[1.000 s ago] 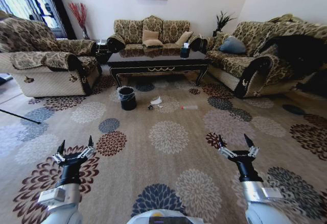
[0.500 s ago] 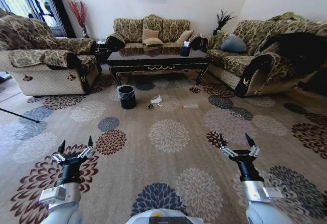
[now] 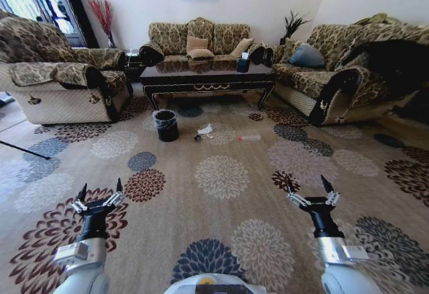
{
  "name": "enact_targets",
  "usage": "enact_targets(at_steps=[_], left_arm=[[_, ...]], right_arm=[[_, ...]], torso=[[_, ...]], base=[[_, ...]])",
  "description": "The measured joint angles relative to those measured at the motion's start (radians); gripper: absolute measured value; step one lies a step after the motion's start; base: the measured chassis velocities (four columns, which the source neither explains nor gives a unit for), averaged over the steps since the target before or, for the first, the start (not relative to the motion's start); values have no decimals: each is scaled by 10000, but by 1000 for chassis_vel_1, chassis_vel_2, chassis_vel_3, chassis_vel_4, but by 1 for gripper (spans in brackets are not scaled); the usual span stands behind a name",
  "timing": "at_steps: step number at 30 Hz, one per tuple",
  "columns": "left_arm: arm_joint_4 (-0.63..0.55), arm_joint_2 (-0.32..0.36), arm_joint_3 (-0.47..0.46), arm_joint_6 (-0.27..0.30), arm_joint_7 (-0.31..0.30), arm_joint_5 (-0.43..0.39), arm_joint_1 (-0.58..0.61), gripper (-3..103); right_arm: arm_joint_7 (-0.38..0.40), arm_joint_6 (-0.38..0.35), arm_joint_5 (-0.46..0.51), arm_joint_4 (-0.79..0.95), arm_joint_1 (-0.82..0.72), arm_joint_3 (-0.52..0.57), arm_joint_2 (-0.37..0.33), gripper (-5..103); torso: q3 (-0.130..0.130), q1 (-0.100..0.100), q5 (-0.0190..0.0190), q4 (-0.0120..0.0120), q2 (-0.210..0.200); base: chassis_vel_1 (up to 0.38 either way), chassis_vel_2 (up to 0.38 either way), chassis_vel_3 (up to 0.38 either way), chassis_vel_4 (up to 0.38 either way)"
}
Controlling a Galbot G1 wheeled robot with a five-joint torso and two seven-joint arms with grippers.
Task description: Move to the front of the table and pick up the trash from the floor, then place it into the trash bin.
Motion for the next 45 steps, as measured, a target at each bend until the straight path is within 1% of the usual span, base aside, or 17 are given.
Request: enact_targets(at_steps=[4, 6, 7, 10, 13, 16, 19, 20, 21, 22, 26, 27, 28, 30, 33, 38, 45], left_arm=[[28, -6, 13, 1, 6, 17, -18, 100], [28, -6, 13, 1, 6, 17, -18, 100], [31, -3, 12, 1, 9, 19, -17, 100], [31, 2, 6, 2, 10, 20, -14, 100], [34, 12, -5, 3, 13, 18, -12, 100], [48, 12, 6, -6, 13, -36, -15, 100], [124, 12, -4, -165, 192, -125, -70, 100], [124, 12, -4, -165, 192, -125, -70, 100], [140, 12, -17, -193, 240, -107, -78, 103], [160, 13, -32, -225, 287, -87, -86, 101], [194, 15, -33, -262, 302, -113, -111, 99], [216, 12, -24, -265, 260, -137, -129, 96], [241, 9, -12, -266, 193, -154, -152, 96], [303, 4, 16, -267, 16, -156, -195, 100], [339, 2, 32, -267, -49, -151, -205, 100], [350, -8, 46, -274, -61, -131, -225, 100], [372, -25, 55, -312, -44, -90, -221, 100]], right_arm=[[5, 15, -3, -37, 26, -21, 6, 100], [6, 15, -3, -38, 28, -23, 7, 100], [13, 17, -12, -55, 35, -34, 6, 100], [21, 17, -17, -79, 43, -45, 4, 100], [30, 17, -21, -109, 66, -66, -4, 100], [32, 17, -22, -125, 74, -75, -7, 100], [36, 17, -24, -165, 92, -83, -13, 100], [36, 17, -24, -165, 92, -83, -13, 100], [36, 17, -25, -173, 94, -85, -16, 100], [38, 17, -26, -185, 99, -87, -22, 100], [41, 20, -26, -230, 124, -100, -28, 100], [41, 32, -26, -252, 130, -113, -30, 100], [41, 60, -21, -276, 140, -123, -30, 100], [-50, 254, 48, -325, 180, -145, -31, 100], [-162, 324, 62, -346, 198, -142, -31, 100], [-260, 241, 261, -362, 179, -83, -12, 100], [-372, 373, 447, -450, 208, -90, -20, 100]], torso=[[-168, -29, 0, 0, -200], [-179, -31, 0, 0, -214], [-270, -44, 0, 0, -316], [-332, -51, 0, 0, -390], [-508, -60, 0, 0, -570], [-586, -72, 0, -1, -663], [-679, -86, 0, -3, -770], [-679, -86, 0, -3, -770], [-689, -89, 0, -3, -782], [-700, -92, 0, -2, -795], [-704, -92, 0, -2, -799], [-703, -93, 0, -2, -798], [-700, -92, 0, -3, -797], [-691, -92, 0, -2, -788], [-683, -91, 0, -1, -777], [-667, -87, 0, -2, -756], [-649, -81, 0, -2, -732]], base=[[0, 0, 0, 0], [0, 0, 0, 0], [0, 0, 0, 0], [0, 0, 0, 0], [0, 0, 0, 0], [0, 0, 0, 0], [0, 0, 0, 0], [0, 0, 0, 0], [0, 0, 0, 0], [0, 0, 0, 0], [0, 0, 0, 0], [0, 0, 0, 0], [0, 0, 0, 0], [0, 0, 0, 0], [0, 0, 0, 0], [0, 0, 0, 0], [0, 0, 0, 0]])
